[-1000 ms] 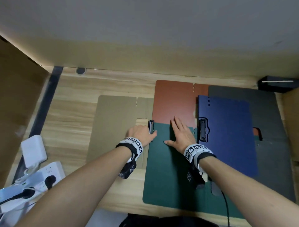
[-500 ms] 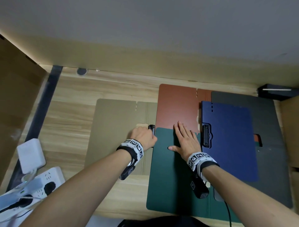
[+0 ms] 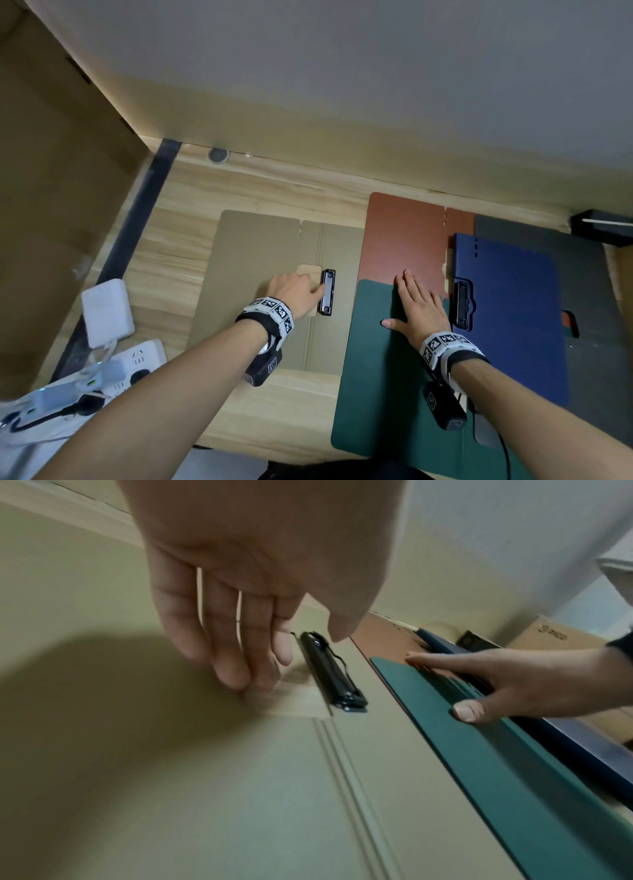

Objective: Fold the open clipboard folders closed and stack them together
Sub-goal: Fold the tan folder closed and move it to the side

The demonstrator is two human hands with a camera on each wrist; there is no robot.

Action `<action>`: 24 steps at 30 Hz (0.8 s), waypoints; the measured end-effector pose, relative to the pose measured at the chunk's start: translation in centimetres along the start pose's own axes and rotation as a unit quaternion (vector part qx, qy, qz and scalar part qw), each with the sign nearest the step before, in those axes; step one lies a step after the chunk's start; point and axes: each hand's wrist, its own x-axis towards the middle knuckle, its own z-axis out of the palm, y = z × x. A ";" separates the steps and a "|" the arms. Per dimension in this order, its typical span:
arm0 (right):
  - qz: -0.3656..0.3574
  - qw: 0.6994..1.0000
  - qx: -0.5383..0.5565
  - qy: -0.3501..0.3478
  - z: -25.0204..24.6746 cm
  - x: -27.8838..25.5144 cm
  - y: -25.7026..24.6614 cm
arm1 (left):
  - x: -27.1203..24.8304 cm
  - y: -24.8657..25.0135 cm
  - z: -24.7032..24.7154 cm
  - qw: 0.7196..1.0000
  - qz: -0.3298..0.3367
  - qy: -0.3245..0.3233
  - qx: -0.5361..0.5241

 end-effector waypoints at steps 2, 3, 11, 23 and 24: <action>0.005 1.000 -0.007 -0.005 -0.5 -0.1 -0.5 | -0.9 -2.3 -0.3 0.999 -0.037 0.016 -0.029; 0.007 1.000 -0.011 -0.010 -0.8 -0.1 -0.7 | -1.4 -3.8 -0.4 0.997 -0.063 0.023 -0.045; -0.115 0.993 -0.018 -0.018 -1.5 -0.7 -5.4 | -4.9 -14.2 1.6 0.956 -0.269 0.049 -0.107; -0.111 0.985 -0.111 -0.070 0.0 -1.4 -8.8 | -5.8 -16.8 2.3 0.854 -0.359 0.024 -0.376; -0.110 0.985 -0.114 -0.073 -0.1 -1.4 -8.9 | -6.1 -16.9 2.2 0.851 -0.356 0.020 -0.386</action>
